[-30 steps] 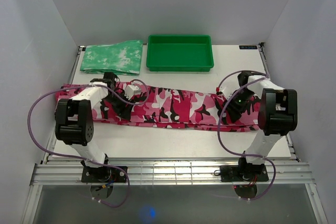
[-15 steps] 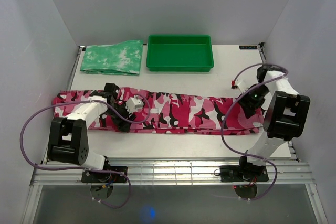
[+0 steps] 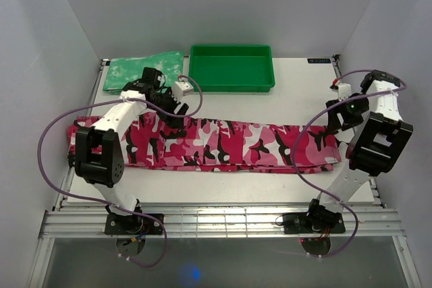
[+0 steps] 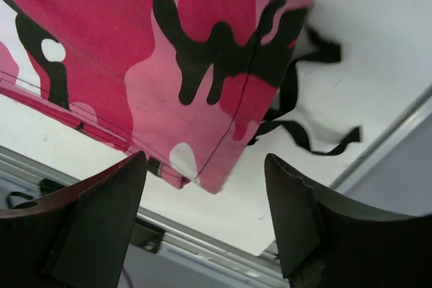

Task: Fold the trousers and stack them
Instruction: Fold the trousers

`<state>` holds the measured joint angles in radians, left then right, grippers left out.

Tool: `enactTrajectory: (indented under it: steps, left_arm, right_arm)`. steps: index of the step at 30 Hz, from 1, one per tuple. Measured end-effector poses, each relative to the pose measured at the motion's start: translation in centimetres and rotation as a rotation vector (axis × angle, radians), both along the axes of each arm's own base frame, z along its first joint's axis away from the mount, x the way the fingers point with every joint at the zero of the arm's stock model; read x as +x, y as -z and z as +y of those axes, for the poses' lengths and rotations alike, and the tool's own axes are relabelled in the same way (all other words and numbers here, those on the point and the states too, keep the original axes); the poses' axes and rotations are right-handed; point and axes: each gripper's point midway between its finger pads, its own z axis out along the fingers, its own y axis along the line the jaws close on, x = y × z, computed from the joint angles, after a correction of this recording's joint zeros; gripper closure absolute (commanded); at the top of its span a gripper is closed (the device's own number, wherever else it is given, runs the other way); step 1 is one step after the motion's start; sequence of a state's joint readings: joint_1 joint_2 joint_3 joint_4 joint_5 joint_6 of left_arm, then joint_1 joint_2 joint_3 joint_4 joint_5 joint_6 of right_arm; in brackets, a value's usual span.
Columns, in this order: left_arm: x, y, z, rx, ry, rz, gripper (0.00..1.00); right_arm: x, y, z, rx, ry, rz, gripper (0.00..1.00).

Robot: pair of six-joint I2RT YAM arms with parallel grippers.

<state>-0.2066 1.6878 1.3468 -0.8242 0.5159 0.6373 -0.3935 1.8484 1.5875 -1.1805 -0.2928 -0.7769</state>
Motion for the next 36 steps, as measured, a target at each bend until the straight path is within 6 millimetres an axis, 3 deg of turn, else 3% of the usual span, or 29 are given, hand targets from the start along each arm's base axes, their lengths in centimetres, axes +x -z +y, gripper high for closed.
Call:
enactTrajectory:
  steps: [4,8,11,12,14,15,20,25,26,32,36]
  left_arm:
    - [-1.0,1.4,-2.1,0.011,0.031,0.057,0.15]
    - [-2.1,1.5,-3.9,0.017,0.066,0.073,0.15]
    - [-2.5,1.7,-3.9,0.025,0.06,0.096,0.16]
    - [-2.6,1.8,-3.8,0.029,0.059,0.1,0.16]
    - [-2.9,2.3,-3.5,0.042,0.059,0.11,0.17]
    - [-3.2,2.7,-3.3,0.053,0.059,0.119,0.17]
    - [-4.4,4.1,-2.9,0.095,0.078,0.161,0.18]
    - [-3.6,4.5,-4.0,0.108,0.102,0.167,0.18]
    - [-3.4,4.6,-4.3,0.108,0.105,0.166,0.18]
    - [-3.3,4.8,-4.8,0.114,0.072,0.184,0.16]
    - [-3.0,4.9,-4.9,0.109,0.044,0.193,0.14]
  right_arm:
    - [-3.8,2.5,-0.2,0.03,0.121,0.139,0.19]
    - [-7.3,4.3,0.1,0.045,0.207,0.243,0.16]
    - [-8.6,5.0,0.7,0.064,0.244,0.282,0.32]
    - [-8.9,5.3,0.9,0.073,0.247,0.29,0.43]
    - [-9.0,5.5,1.4,0.099,0.25,0.292,0.51]
    - [-9.0,5.5,1.8,0.12,0.25,0.292,0.6]
    - [-8.5,5.1,3.4,0.214,0.248,0.267,0.66]
    - [-8.0,4.4,4.7,0.295,0.241,0.243,0.91]
    - [-8.0,4.2,4.9,0.309,0.237,0.239,0.92]
    - [-9.2,4.4,5.6,0.319,0.226,0.253,0.87]
    - [-11.9,6.7,5.8,0.3,0.214,0.371,0.52]
